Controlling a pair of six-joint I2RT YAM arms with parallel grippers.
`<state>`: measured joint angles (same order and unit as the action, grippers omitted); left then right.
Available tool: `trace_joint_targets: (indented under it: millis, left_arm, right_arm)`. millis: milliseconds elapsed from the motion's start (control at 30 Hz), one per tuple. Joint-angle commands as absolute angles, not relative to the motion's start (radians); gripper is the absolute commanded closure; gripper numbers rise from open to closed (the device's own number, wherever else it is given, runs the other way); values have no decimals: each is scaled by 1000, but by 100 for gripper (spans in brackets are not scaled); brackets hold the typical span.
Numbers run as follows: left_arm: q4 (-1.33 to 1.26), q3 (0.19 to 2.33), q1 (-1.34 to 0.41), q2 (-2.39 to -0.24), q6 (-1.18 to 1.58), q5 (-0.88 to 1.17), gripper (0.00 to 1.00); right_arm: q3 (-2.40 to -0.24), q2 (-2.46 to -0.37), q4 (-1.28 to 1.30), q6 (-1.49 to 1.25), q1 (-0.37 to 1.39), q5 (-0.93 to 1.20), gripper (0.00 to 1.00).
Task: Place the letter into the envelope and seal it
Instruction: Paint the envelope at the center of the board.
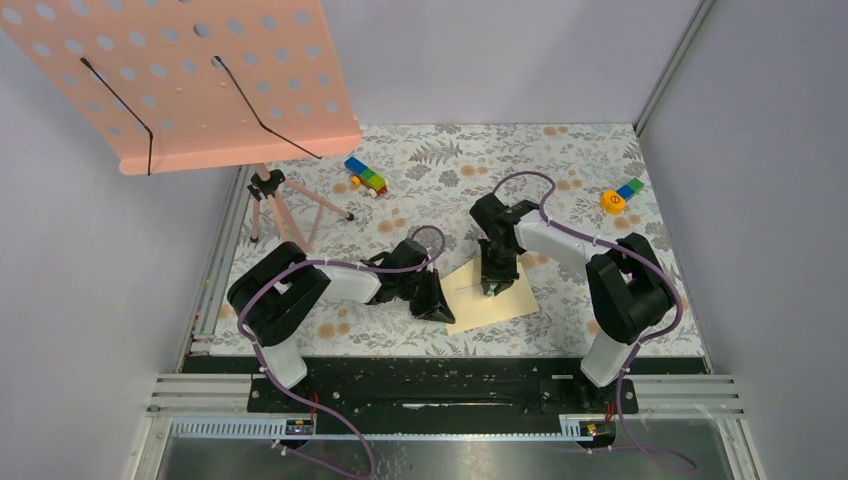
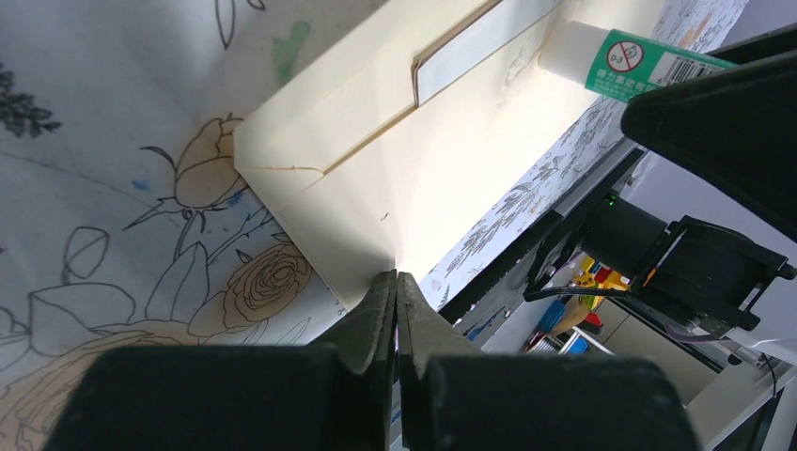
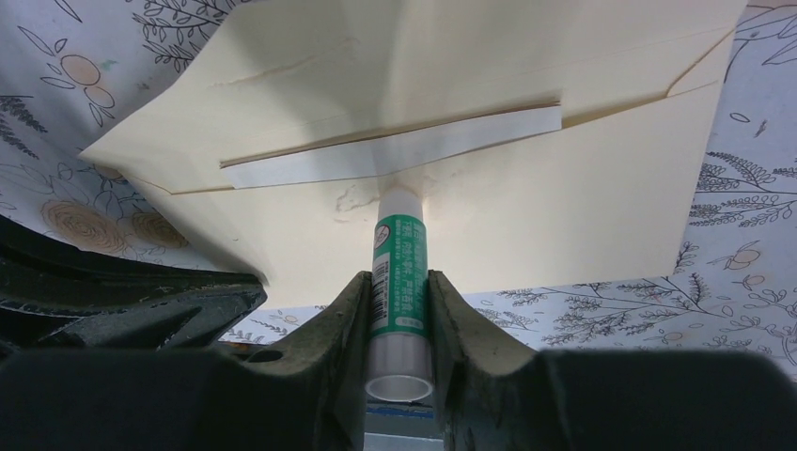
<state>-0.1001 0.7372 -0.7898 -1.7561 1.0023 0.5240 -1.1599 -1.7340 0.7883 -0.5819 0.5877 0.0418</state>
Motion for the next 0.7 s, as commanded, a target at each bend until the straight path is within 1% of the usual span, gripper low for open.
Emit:
trace_joint_targets:
  millis: [0,333,533,667]
  left_arm:
    - [-51,703,-790,-1792,982,464,100]
    - [-51,701,-790,-1784,982,463,100]
    - [-53,701,-790,-1790,983,470,100]
    - [-53,697,-790,-1785,983,467,100]
  right_arm:
    - [-1147,-1725,790,-569,593,-25,100]
    - [-1251,-1805,773,-614,703,42,100]
    - [-1222,-1800,775,-595,688,6,100]
    - [-1145,-1759,760,-577,613,-25,100]
